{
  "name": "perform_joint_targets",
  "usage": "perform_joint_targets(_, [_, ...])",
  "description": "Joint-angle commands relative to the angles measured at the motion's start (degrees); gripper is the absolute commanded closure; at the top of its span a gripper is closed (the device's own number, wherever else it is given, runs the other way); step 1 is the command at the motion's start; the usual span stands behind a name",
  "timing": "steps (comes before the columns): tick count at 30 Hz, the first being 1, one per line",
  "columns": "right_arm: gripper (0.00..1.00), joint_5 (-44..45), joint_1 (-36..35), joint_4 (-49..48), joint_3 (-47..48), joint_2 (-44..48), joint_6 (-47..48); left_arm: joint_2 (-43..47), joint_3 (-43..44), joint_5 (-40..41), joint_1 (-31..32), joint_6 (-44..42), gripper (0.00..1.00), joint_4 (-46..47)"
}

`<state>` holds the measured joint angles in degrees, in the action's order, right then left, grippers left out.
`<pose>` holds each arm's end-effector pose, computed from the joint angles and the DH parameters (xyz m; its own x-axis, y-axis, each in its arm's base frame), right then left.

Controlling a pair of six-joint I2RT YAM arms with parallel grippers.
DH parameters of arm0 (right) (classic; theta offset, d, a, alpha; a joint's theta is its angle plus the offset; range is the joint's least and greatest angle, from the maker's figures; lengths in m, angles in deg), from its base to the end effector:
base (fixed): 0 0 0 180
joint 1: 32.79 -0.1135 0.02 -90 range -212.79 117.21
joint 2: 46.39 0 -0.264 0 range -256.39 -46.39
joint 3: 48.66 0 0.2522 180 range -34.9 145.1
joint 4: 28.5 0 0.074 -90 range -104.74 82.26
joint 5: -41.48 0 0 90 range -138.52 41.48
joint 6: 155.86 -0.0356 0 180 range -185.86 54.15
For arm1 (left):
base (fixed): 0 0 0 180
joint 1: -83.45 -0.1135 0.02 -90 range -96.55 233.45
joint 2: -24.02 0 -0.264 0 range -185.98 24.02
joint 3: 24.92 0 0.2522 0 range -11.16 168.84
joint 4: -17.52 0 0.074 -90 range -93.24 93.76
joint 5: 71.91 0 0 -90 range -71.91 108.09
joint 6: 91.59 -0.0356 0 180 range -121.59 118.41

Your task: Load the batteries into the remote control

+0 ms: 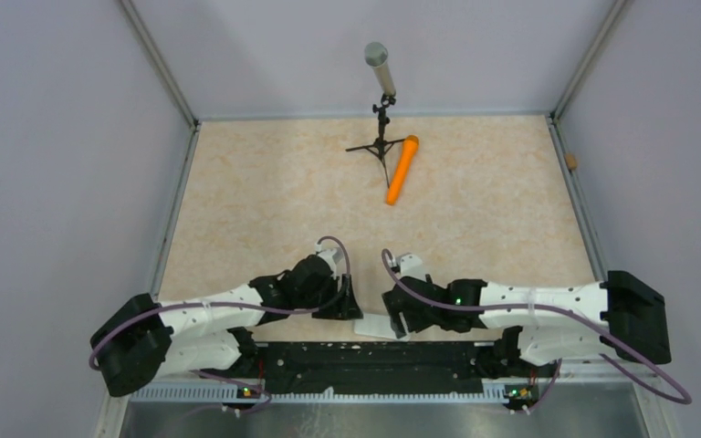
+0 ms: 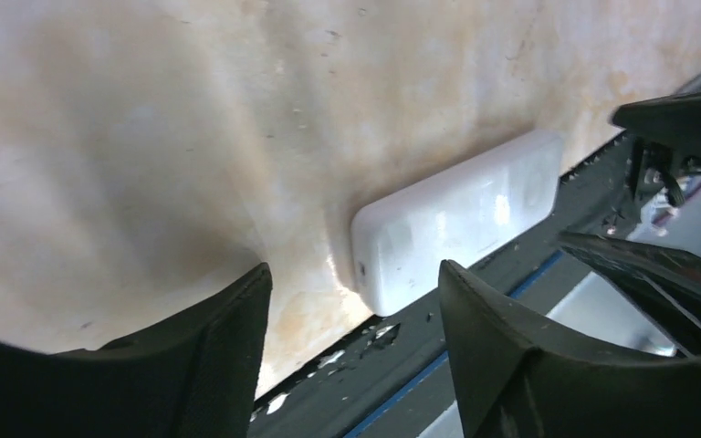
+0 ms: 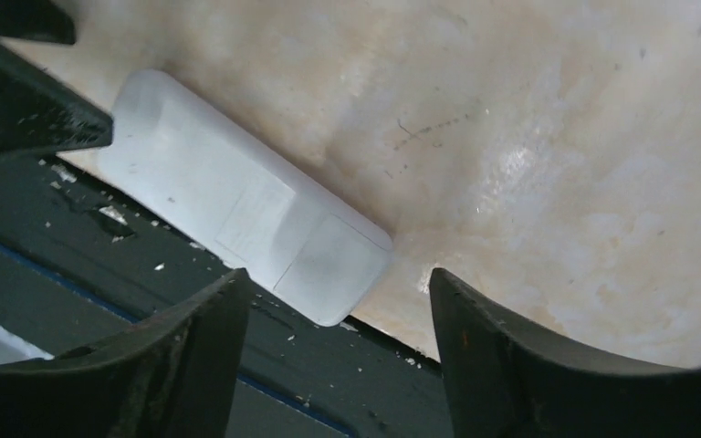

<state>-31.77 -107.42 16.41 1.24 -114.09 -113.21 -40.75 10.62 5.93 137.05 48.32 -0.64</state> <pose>0.0654 0.1993 0.1846 -0.8129 -0.3002 -0.4990 -0.4286 0.8885 0.1637 0.1134 -0.1664 0.1491 -0.9480 0.0255 -0.3174 0.2271 0.7529 -0.6178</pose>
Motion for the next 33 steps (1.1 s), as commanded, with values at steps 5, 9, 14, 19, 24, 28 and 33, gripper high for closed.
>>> perform_joint_targets(5, [0.22, -2.5, 0.0, -3.9, 4.5, 1.9, 22.7, 9.9, 2.2, 15.6, -0.3, -0.6, 0.20, -15.4])
perform_joint_targets(9, [0.20, -6.6, 0.7, -8.8, 3.5, 1.2, 29.5, 14.4, 1.3, 18.1, -0.6, 0.6, 0.09, -16.5])
perform_joint_targets(14, [0.15, -10.3, 1.3, -12.0, 4.3, -1.5, 34.0, 17.5, 0.7, 19.3, -0.9, 1.3, 0.01, -17.2])
perform_joint_targets(19, [0.15, -12.0, 1.3, -11.6, 5.1, -7.4, 35.6, 19.2, 1.1, 19.2, -1.0, 2.2, 0.01, -18.4])
perform_joint_targets(24, [0.15, -14.2, 1.3, -13.6, 4.5, -11.4, 35.1, 19.9, 2.1, 19.8, -1.1, 2.1, 0.01, -20.4])
perform_joint_targets(28, [0.15, -15.9, 0.9, -14.0, 3.7, -12.1, 33.9, 21.0, 1.9, 20.1, -1.2, 2.4, 0.01, -21.5])
perform_joint_targets(33, [0.16, -14.1, -1.4, -11.9, 3.6, -12.1, 31.5, 21.8, 1.5, 20.2, -1.3, 2.7, 0.01, -21.8])
